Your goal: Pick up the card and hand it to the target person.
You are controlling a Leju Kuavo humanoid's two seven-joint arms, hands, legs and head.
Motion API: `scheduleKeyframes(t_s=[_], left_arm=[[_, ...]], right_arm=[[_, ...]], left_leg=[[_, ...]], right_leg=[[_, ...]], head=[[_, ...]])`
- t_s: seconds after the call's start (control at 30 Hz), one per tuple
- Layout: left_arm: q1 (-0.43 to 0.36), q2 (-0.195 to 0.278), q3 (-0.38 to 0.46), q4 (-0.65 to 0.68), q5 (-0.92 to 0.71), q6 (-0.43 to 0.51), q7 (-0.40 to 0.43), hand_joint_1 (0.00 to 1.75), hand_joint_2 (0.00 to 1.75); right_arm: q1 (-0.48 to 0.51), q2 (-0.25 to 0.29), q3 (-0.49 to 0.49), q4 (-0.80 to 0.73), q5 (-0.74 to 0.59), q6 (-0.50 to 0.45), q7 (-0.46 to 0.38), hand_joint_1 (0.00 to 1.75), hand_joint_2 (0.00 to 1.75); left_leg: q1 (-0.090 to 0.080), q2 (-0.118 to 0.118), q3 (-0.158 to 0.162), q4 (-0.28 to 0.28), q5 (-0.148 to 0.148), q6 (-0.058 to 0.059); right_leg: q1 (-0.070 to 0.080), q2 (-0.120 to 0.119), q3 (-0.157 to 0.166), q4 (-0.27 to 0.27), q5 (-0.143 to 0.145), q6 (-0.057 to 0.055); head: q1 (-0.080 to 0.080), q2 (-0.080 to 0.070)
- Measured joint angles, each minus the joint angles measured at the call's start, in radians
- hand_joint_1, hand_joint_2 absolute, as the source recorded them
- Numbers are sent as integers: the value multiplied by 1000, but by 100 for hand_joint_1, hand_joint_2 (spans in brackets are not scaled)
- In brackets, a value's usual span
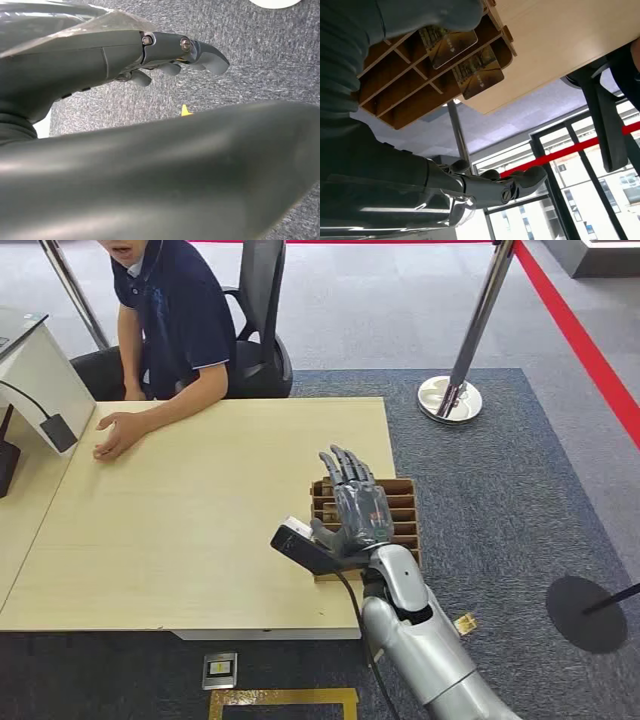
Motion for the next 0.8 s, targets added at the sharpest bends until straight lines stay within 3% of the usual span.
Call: scheduleKeyframes(t_s=[0.13,0.43,0.63,0.8], left_arm=[[0,0,0,0,-4,-3,0,0,0],[0,0,0,0,-10,-5,2,0,0],[0,0,-1,0,-11,-5,2,0,0],[0,0,-1,0,-12,-5,2,0,0]], right_arm=[[-8,6,-12,35,-2,-10,0,64,175],[-20,7,-35,96,-2,-22,1,60,175],[-21,7,-39,109,-2,-24,4,66,175],[-21,8,-41,111,7,-21,14,98,175]], left_leg=[[0,0,0,0,0,0],[0,0,0,0,0,0],[0,0,0,0,0,0],[0,0,0,0,0,0]], right_leg=[[0,0,0,0,0,0],[0,0,0,0,0,0],[0,0,0,0,0,0],[0,0,0,0,0,0]], head=[[0,0],[0,0],[0,0],[0,0]])
